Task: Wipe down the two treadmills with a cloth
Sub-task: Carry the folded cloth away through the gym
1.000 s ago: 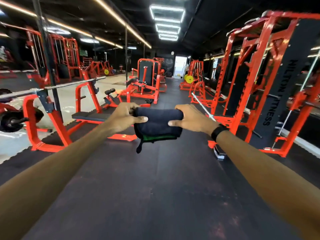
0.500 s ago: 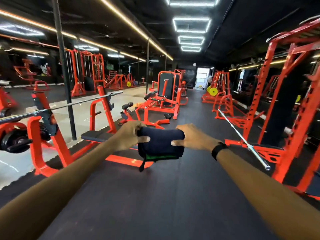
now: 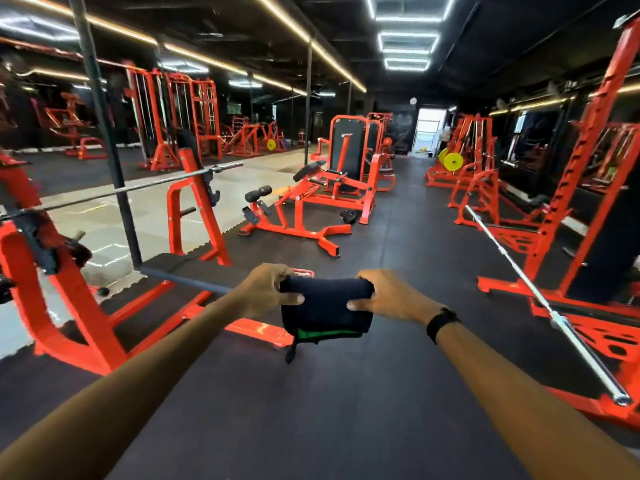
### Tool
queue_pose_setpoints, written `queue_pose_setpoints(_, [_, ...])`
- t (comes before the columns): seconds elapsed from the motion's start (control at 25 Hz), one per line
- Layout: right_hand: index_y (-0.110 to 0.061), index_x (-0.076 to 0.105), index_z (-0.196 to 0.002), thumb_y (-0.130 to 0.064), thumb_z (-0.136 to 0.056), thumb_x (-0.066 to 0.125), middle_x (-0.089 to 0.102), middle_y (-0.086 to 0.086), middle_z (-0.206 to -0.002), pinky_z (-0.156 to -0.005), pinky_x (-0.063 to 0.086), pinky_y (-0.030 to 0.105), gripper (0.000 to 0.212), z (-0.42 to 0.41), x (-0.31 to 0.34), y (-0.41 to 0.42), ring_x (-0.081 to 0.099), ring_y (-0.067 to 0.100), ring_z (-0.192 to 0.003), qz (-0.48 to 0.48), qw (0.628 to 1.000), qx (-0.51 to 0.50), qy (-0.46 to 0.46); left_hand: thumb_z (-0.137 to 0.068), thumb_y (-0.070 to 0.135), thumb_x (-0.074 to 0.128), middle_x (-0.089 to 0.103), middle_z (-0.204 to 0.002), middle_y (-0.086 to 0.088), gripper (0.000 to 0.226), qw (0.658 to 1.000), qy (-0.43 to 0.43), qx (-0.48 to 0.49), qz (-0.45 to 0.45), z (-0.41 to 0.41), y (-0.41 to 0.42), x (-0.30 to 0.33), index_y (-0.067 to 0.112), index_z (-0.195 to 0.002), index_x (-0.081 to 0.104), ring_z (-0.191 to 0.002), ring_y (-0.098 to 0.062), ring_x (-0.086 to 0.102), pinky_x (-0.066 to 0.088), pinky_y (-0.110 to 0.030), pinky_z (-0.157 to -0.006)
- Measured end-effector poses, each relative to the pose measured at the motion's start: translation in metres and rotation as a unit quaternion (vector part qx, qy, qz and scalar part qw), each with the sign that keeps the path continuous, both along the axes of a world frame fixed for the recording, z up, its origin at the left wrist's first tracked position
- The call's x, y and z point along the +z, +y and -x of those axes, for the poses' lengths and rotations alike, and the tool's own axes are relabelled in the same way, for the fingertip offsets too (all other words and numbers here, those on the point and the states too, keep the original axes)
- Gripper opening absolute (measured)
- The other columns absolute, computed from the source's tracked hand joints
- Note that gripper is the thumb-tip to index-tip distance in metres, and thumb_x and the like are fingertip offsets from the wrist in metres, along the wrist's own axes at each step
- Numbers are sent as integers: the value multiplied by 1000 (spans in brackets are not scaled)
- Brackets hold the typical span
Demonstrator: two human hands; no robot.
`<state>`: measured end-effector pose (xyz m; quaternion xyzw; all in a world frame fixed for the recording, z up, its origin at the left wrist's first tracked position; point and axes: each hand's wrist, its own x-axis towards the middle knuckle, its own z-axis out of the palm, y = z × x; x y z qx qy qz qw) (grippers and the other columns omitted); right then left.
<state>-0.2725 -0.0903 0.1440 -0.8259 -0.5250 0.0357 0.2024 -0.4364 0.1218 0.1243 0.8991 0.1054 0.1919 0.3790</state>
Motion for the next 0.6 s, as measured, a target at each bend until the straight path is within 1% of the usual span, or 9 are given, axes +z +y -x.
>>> queue_pose_setpoints(0.04, [-16,62,-96,-39,-83,78,67,2,-95,-76,54,40,30,-28,-3,10,62,21,-86,12,1000,1,14,-75,12,84,55,-65,12,25,1000,12,-10,1,-22,7,-3,21,-74,60,-59,0,50,44,-27,-63])
queue_pose_setpoints(0.08, [-14,63,-97,-38,-83,78,68,3,-96,-77,54,41,31,-59,-7,22,63,21,-87,28,999,2,29,-75,14,84,53,-65,9,23,1000,26,-13,7,-48,15,-11,14,-73,61,-58,0,47,40,-27,-60])
queue_pose_setpoints(0.12, [-13,64,-97,-37,-83,79,68,4,-97,-78,55,40,31,-87,-12,35,63,22,-87,42,998,7,42,-74,19,84,51,-67,5,27,999,38,-9,15,-72,25,-19,7,-74,60,-60,-1,45,37,-29,-60])
queue_pose_setpoints(0.16, [-13,63,-96,-36,-83,79,67,4,-96,-76,55,38,31,-112,-17,49,63,21,-87,52,997,14,55,-71,27,84,51,-69,1,37,998,45,3,33,-94,36,-28,2,-76,58,-63,-4,45,37,-30,-61])
queue_pose_setpoints(0.24, [-15,62,-94,-34,-83,79,65,3,-95,-69,50,29,29,-157,-32,81,62,20,-86,61,994,27,82,-60,49,78,54,-73,-3,57,995,35,42,82,-131,66,-56,0,-81,59,-69,-12,49,40,-35,-62])
queue_pose_setpoints(0.32, [-15,60,-95,-32,-83,79,64,2,-93,-64,46,23,28,-192,-54,114,60,19,-84,73,991,46,103,-57,57,74,63,-78,-9,64,991,40,72,103,-162,98,-81,2,-87,61,-73,-16,54,47,-42,-66])
queue_pose_setpoints(0.4, [-14,58,-93,-30,-84,78,61,-2,-87,-61,43,19,28,-219,-77,143,58,14,-76,95,986,59,127,-59,53,79,69,-88,-15,63,984,49,99,139,-184,118,-92,3,-95,63,-79,-19,61,53,-45,-71])
queue_pose_setpoints(0.52, [-13,57,-91,-29,-85,78,55,-7,-78,-62,40,21,27,-274,-110,197,51,7,-68,93,978,68,174,-73,25,86,68,-92,-9,41,961,47,141,235,-235,160,-113,9,-101,60,-82,-16,64,53,-35,-71])
queue_pose_setpoints(0.6, [-15,59,-88,-29,-85,78,56,-6,-77,-62,41,22,24,-306,-119,228,51,7,-67,85,974,66,198,-78,18,84,69,-93,-8,39,945,49,160,280,-268,188,-127,8,-107,60,-79,-15,66,54,-33,-69])
